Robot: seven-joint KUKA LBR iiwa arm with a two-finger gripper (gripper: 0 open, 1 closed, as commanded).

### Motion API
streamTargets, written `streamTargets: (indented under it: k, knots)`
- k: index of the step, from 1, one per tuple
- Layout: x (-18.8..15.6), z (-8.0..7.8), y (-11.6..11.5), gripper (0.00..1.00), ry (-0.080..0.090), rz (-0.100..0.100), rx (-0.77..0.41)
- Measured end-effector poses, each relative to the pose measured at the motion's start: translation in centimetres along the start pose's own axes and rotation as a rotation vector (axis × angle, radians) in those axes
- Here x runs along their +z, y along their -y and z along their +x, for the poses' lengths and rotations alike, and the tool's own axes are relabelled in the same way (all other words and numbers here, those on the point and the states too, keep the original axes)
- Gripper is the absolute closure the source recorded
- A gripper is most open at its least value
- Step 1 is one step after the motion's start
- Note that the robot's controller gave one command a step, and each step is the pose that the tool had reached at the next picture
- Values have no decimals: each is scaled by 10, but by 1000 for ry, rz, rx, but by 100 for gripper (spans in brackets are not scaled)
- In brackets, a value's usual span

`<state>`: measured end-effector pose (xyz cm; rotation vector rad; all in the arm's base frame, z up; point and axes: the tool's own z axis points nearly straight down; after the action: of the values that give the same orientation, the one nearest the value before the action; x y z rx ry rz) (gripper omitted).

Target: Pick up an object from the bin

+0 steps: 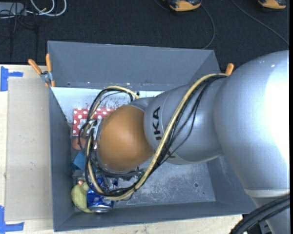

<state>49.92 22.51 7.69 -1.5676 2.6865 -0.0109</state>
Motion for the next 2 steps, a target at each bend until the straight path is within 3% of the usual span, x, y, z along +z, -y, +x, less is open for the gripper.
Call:
streamTargets:
  k: [2]
  knots:
    - [-3, 0, 0, 100, 0, -1, 1]
